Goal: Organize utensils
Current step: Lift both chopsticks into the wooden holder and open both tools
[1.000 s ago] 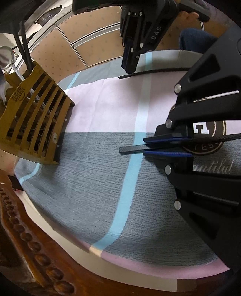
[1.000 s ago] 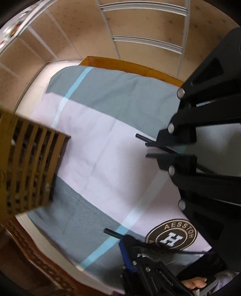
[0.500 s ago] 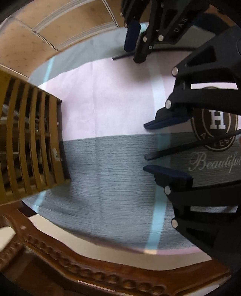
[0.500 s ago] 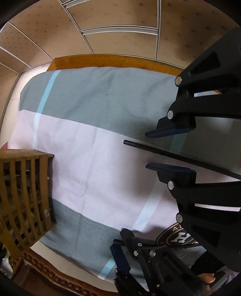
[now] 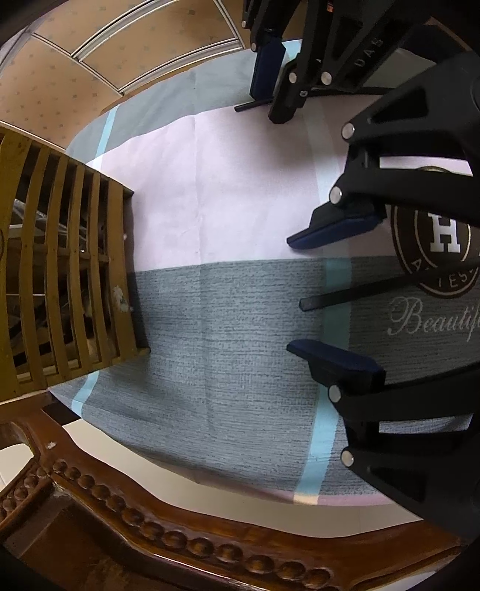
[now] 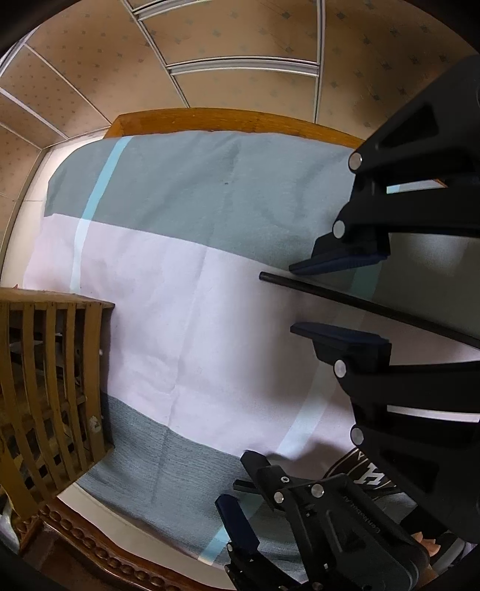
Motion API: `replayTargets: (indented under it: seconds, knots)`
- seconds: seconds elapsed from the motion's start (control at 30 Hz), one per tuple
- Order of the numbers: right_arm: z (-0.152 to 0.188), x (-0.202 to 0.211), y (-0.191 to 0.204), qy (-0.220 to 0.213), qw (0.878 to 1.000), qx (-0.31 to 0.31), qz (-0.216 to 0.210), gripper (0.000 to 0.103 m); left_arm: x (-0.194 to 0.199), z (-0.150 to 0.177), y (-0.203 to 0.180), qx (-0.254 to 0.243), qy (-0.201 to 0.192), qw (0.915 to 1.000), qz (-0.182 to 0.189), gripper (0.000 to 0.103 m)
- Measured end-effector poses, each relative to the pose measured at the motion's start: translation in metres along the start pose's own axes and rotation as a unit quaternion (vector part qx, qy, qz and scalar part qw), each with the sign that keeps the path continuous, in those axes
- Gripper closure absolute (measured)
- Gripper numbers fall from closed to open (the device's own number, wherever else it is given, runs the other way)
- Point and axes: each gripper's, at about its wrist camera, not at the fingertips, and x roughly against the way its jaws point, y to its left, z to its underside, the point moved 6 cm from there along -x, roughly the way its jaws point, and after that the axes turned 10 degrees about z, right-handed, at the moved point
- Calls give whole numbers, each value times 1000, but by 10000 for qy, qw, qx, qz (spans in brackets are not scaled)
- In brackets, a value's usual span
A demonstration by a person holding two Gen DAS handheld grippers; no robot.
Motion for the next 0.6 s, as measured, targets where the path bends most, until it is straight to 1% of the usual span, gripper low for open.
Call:
replayTargets:
  seconds: [0.03, 0.07, 0.1, 0.13, 0.17, 0.2, 0.3, 0.47, 0.6]
  knots:
    - [1, 2, 2, -8, 10000, 24, 10, 77, 1, 0, 1, -10, -28, 10000, 50, 67]
    - [1, 2, 2, -12, 10000, 60, -36, 85, 6, 1, 4, 13, -43, 10000, 88, 73]
    - [0, 2, 5, -5, 9999, 91, -142, 89, 7, 1, 5, 64, -47, 9999, 135, 86]
    - [-3, 3, 8, -2, 9998, 104, -156, 93, 7, 0, 7, 142, -32, 9996, 239, 95]
    - [-3, 4, 8, -13, 9999, 117, -103, 94, 8, 0, 8, 214, -22, 9990, 385, 95]
    - [-4, 5, 9, -31, 9999, 104, -117, 95, 9, 0, 11, 249, -30, 9987, 437, 95]
    - [-3, 13, 14, -91, 9996, -43, -276, 97, 23, -2, 15, 341, -250, 9981, 452, 96]
    - [-5, 40, 7, -450, 9980, -249, -372, 97, 57, -7, 10, 278, -613, 9967, 455, 96]
    - [-5, 79, -3, -886, 9943, -408, -434, 97, 87, -8, 5, 235, -905, 9946, 460, 96]
